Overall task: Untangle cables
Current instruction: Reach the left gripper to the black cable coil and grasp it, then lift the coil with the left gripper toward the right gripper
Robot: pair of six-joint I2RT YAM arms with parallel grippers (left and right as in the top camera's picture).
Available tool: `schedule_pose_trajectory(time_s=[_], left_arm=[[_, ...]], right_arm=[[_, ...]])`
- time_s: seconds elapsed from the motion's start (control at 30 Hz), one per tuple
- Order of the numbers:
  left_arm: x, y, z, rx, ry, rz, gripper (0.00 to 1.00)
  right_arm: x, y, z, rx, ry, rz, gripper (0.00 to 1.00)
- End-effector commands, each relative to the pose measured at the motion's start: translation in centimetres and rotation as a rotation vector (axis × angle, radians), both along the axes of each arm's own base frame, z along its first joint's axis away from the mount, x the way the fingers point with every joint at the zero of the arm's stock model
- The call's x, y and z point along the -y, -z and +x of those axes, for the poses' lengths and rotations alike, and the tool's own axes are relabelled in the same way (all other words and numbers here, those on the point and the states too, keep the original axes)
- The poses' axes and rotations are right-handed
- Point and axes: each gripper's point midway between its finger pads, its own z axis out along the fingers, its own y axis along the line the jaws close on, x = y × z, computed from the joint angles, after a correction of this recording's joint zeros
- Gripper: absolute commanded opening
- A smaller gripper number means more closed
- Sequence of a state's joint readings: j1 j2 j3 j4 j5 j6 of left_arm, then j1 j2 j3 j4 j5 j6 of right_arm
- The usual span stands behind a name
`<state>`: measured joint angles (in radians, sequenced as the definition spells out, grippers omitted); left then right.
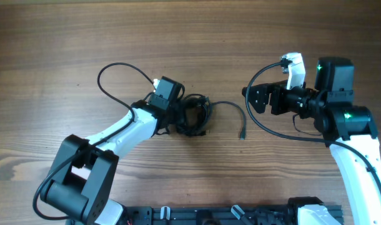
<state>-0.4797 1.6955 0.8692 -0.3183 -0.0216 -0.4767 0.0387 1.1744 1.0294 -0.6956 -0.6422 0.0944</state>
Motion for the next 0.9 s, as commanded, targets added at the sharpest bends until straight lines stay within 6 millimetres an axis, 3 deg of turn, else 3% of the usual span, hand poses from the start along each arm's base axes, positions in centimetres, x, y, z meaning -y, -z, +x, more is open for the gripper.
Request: schedule_pose_trajectory(time_s=[0.0, 0.1, 0.17, 0.2, 0.23, 0.33, 0.43, 0.5, 0.63, 0.67, 0.87], left_arm=[[0.5, 0.5, 0.0, -0.005, 0.005, 0.017, 0.68], [0.9, 1.5, -0.3, -0.022, 0.02, 0.027, 0.66], [0.9, 2.1, -0.3, -0.031, 0.02, 0.031, 0.59], [0.9, 2.2, -0.3, -0.032, 0.02, 0.032, 0.54], [0.9, 2.2, -0.2, -0.029, 0.02, 0.03, 0.41], [1.0, 2.2, -0.2, -0.032, -0.005, 0.02, 0.15], [1.0, 2.1, 0.0, -0.026, -0.029, 0.004, 0.04], [1.4, 1.7, 0.5, -0.006, -0.028, -0.011, 0.04], [2.6, -1.5, 1.5, 0.042, -0.011, -0.113, 0.04], [2.5, -3.1, 1.9, 0.058, -0.042, -0.165, 0.04], [0.7, -8.5, 2.5, 0.066, -0.143, -0.375, 0.04]], right_arm=[[0.2, -0.5, 0.5, 0.006, 0.02, -0.008, 1.0], [0.2, -0.5, 0.5, 0.007, 0.02, -0.007, 1.0], [0.2, -0.5, 0.5, 0.006, 0.02, -0.007, 1.0], [0.2, -0.5, 0.4, 0.003, 0.019, -0.008, 1.0], [0.2, -0.5, 0.4, 0.003, 0.019, -0.007, 1.0], [0.2, -0.5, 0.4, 0.003, 0.02, -0.008, 1.0], [0.2, -0.5, 0.4, 0.004, 0.02, -0.008, 1.0], [0.2, -0.5, 0.4, 0.003, 0.02, -0.008, 1.0], [0.2, -0.5, 0.4, 0.003, 0.02, -0.007, 1.0], [0.2, -0.5, 0.4, 0.0, 0.023, -0.004, 1.0], [0.2, -0.5, 0.4, -0.012, 0.035, 0.005, 1.0]])
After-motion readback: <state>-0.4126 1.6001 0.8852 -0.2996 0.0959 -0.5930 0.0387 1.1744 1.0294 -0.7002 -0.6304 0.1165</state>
